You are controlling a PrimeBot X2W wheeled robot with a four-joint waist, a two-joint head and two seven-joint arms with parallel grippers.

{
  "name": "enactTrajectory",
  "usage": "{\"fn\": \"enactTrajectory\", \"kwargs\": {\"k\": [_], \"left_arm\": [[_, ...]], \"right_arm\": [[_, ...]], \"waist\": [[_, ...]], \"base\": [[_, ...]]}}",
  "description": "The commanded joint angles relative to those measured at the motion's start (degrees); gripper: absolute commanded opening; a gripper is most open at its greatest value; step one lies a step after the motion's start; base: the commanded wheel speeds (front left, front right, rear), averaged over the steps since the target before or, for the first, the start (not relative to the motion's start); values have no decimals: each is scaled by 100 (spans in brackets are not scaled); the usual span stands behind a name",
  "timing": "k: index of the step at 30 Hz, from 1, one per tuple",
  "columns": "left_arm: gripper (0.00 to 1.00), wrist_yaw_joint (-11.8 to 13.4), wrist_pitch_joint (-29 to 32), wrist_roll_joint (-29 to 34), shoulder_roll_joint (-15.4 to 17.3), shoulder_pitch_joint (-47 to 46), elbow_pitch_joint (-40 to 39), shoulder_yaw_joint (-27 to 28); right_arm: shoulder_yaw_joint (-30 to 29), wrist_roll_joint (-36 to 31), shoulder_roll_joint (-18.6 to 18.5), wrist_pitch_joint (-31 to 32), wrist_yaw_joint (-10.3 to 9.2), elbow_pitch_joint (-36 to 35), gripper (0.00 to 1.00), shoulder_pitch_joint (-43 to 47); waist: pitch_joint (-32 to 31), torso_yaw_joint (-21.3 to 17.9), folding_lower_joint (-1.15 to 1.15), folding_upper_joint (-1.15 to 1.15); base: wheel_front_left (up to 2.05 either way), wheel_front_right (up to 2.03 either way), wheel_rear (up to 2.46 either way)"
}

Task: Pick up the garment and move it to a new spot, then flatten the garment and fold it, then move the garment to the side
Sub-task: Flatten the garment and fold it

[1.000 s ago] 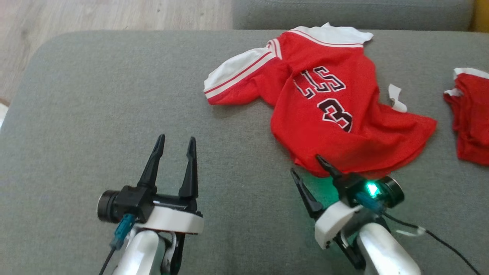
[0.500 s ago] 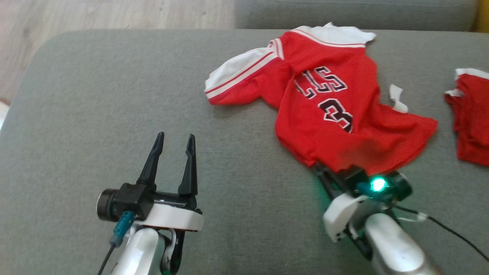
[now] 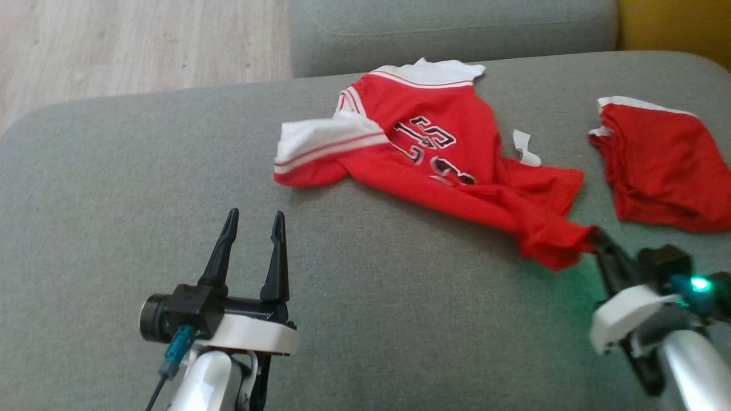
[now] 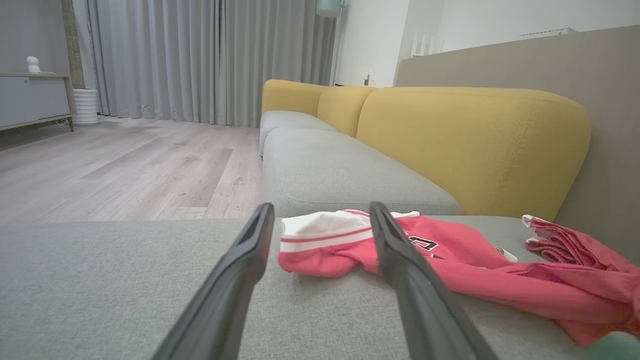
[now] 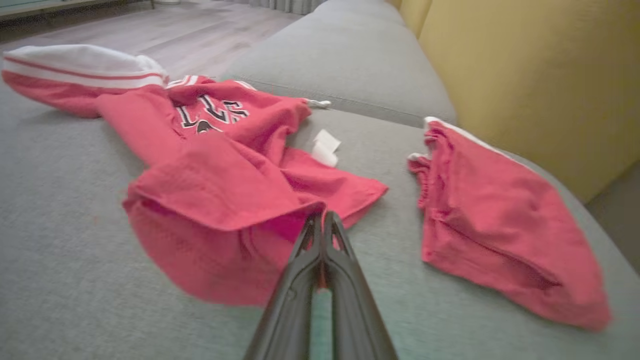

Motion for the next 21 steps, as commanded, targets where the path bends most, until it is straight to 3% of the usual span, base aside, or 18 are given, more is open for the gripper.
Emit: {"fn": "enactTrajectory", "kwargs": {"k": [1, 2, 3, 4, 11, 21], "left_arm": [[100, -11, -37, 25, 25, -154, -194, 180], [100, -13, -37, 22, 25, -155, -193, 175], [100, -16, -37, 18, 25, -158, -192, 168], [100, -19, -37, 17, 25, -163, -188, 162], [100, -48, -37, 58, 25, -173, -162, 196], [100, -81, -37, 93, 25, -219, -184, 248]], "right_arm": [[-60, -23, -122, 70, -4, -225, 0, -53], [-227, -88, -119, 154, -4, -260, 0, -23], [-371, -177, -106, 188, -4, -316, 43, -4], [-533, -254, -65, 199, -4, -367, 100, 6], [-1221, -678, 536, -129, -4, -898, 100, -68], [-399, -227, 977, -808, -4, -1306, 100, 50]], "waist": [[-19, -21, 1, 0], [-24, -23, 1, 0], [-24, -19, 1, 0], [-24, -12, 1, 0], [-14, 81, 1, 0], [21, 211, 1, 0]], "base": [[0, 0, 0], [0, 0, 0], [0, 0, 0], [0, 0, 0], [0, 0, 0], [0, 0, 0]]}}
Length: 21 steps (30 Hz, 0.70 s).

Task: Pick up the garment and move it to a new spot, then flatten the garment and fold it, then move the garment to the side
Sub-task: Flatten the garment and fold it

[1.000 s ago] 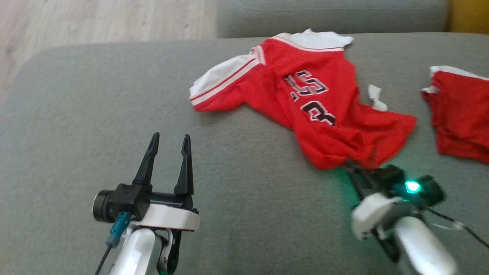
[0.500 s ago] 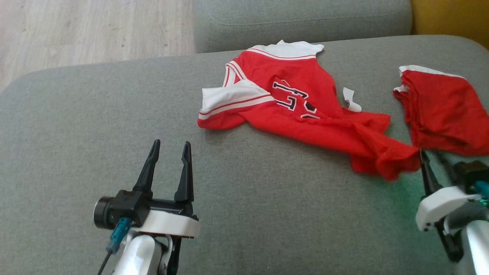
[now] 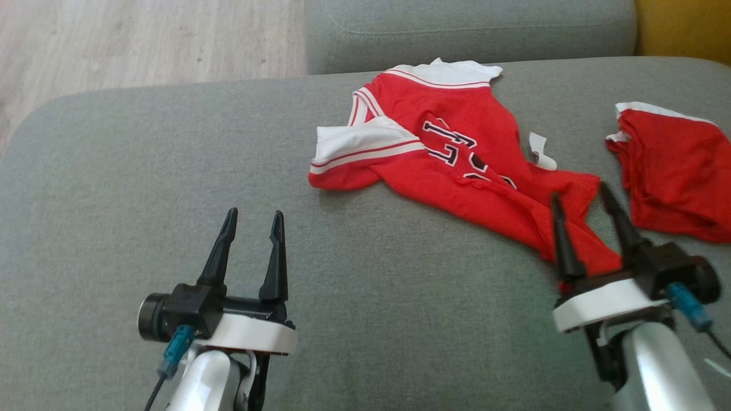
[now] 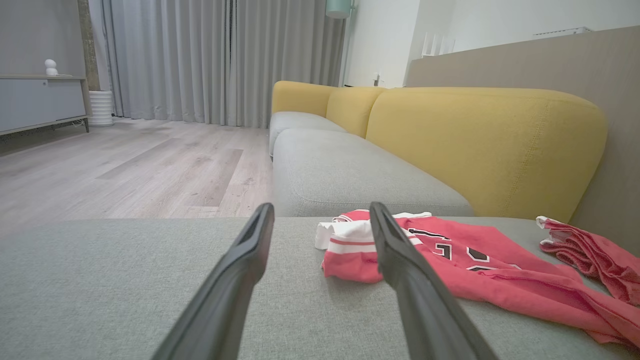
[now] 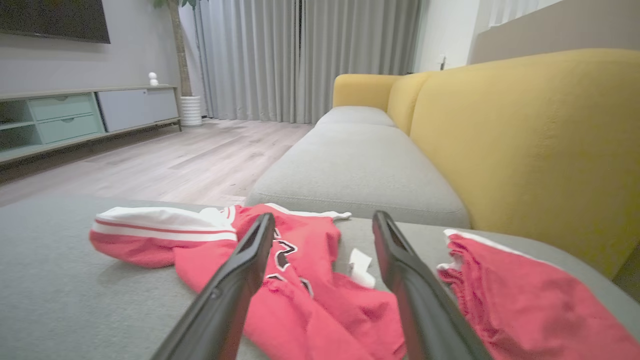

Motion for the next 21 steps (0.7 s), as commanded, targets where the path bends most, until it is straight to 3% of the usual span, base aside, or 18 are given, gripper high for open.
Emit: {"fn": "enactTrajectory", "kwargs": {"k": [1, 12, 21], "left_arm": [[100, -32, -37, 39, 24, -225, -196, 197], [100, -3, -37, -36, 23, -360, -238, 0], [100, 102, -37, -319, 23, -697, -221, -542]], "right_arm": [[221, 59, 15, -63, -4, -178, 100, -54], [1072, 326, -40, 291, -4, 199, 100, -788], [1301, 985, -367, 1129, -4, 1754, 100, -2321]], "waist": [[20, 35, 0, 0], [317, 455, 0, 0], [862, 1156, 0, 0]], "base": [[0, 0, 0], [0, 0, 0], [0, 0, 0]]}}
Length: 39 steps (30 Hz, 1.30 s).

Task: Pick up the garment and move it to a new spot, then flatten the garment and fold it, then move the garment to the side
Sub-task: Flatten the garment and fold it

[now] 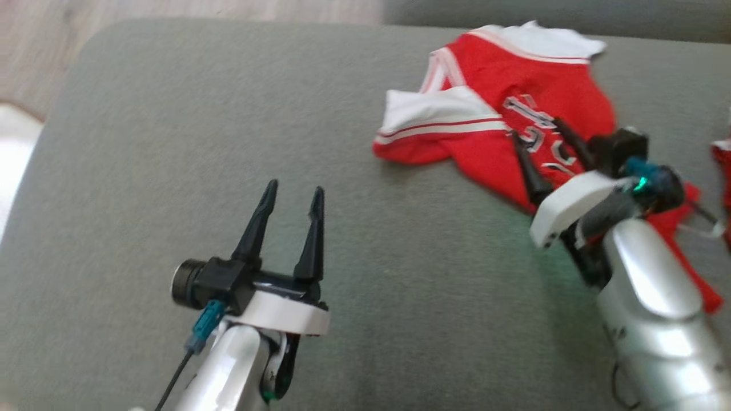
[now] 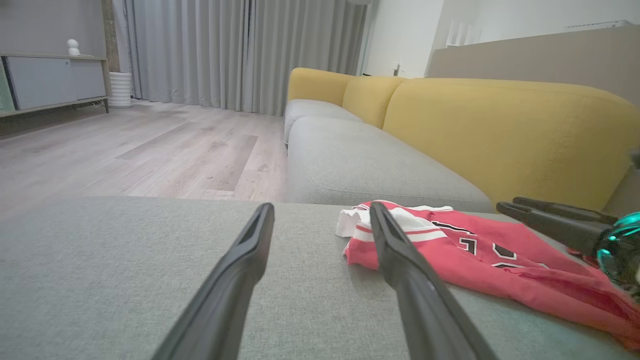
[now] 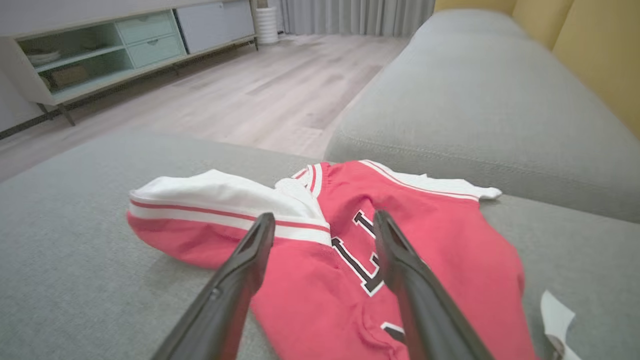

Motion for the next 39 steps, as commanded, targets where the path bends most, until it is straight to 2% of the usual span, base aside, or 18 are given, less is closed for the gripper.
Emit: {"fn": "enactTrajectory", "kwargs": {"k": [1, 8, 14, 15, 18, 24, 30, 39], "left_arm": [[100, 60, -37, -52, 26, -246, -174, 93], [100, 180, -37, -251, 26, -415, -157, -175], [100, 260, -37, -336, 26, -471, -194, -324], [100, 278, -37, -355, 26, -506, -184, -348], [100, 307, -37, -364, 26, -524, -182, -363], [100, 313, -37, -291, 26, -456, -82, -216], [100, 246, -37, -122, 26, -297, -34, 86], [100, 116, -37, 57, 26, -81, -1, 414]], "right_arm": [[97, 70, -63, 29, -4, 52, 100, -315], [315, 614, -342, 240, -4, 1256, 100, -1131], [653, 1044, -461, 288, -4, 1922, 100, -1513], [823, 1164, -477, 248, -4, 2032, 0, -1601], [997, 1299, -476, 111, -4, 2042, 0, -1660], [1733, 1415, -425, -418, -4, 1829, 0, -1566], [2367, 1364, -172, -799, -4, 1409, 0, -1245], [3553, 937, 205, -896, -4, 748, 0, -540]], "waist": [[254, 319, -1, 0], [500, 761, -1, 0], [600, 911, -1, 0], [615, 928, -1, 0], [603, 920, -1, 0], [379, 705, -1, 0], [64, 362, -1, 0], [-298, 92, -1, 0]], "base": [[0, 0, 0], [0, 0, 0], [0, 0, 0], [0, 0, 0], [0, 0, 0], [0, 0, 0], [0, 0, 0], [0, 0, 0]]}}
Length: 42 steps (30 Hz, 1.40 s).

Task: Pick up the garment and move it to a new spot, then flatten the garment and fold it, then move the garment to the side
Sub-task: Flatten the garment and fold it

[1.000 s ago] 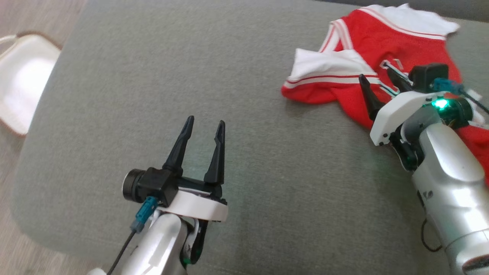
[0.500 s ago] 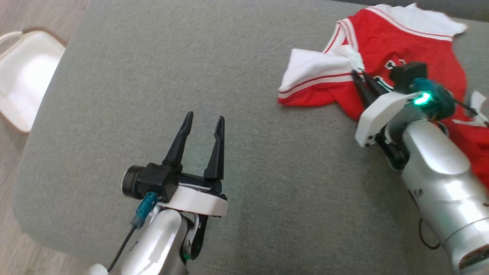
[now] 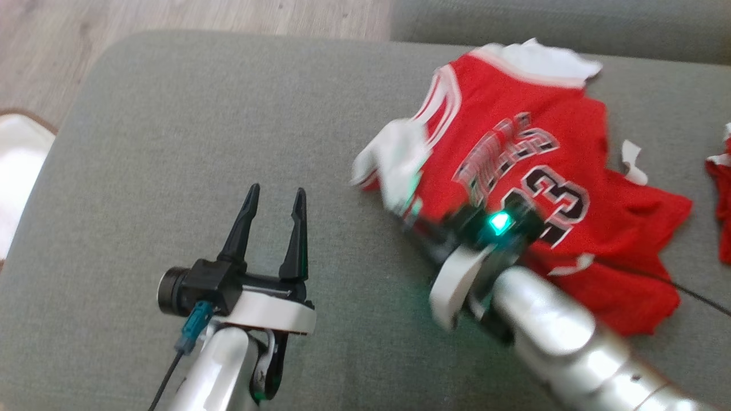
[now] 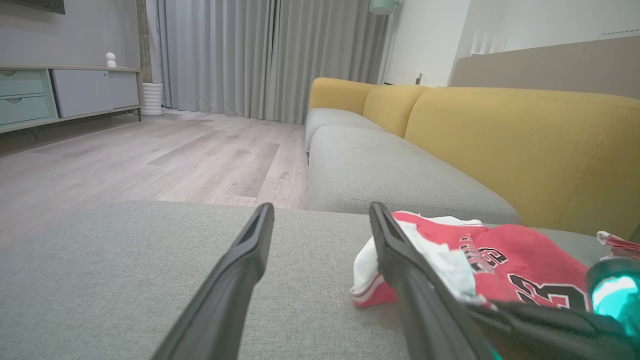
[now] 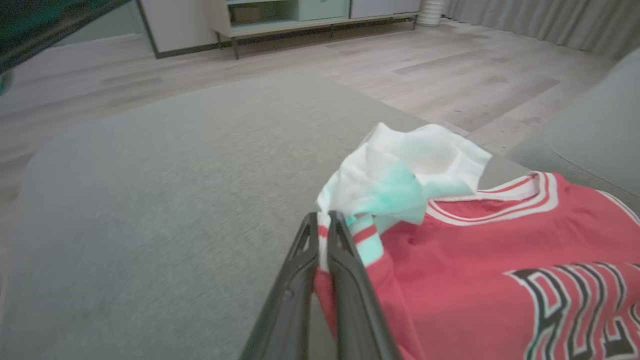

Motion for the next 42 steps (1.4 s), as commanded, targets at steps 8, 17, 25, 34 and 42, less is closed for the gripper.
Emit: {"fn": "enactTrajectory", "kwargs": {"k": [8, 17, 25, 34, 42], "left_arm": [[100, -112, -36, 144, 30, 131, -74, 375], [100, -171, -36, 302, 31, 277, -180, 594], [100, -200, -36, 339, 30, 343, -279, 664], [100, -187, -36, 313, 30, 425, -353, 671], [100, -195, -36, 308, 30, 388, -347, 659]], "right_arm": [[1549, -126, 143, 24, -4, -276, 100, 498], [270, 355, -31, -528, -4, -288, 100, 382], [-2034, -293, -182, -640, -4, -915, 100, 807], [-3947, -1252, 227, -643, -4, -1931, 100, 2376], [-4117, -1403, 413, -636, -4, -2303, 100, 2590]], "waist": [[-390, -162, 1, 0], [-519, -434, 1, 0], [-579, -663, 1, 0], [-611, -906, 1, 0], [-533, -1089, 1, 0]], "base": [[0, 0, 0], [0, 0, 0], [0, 0, 0], [0, 0, 0], [0, 0, 0]]}}
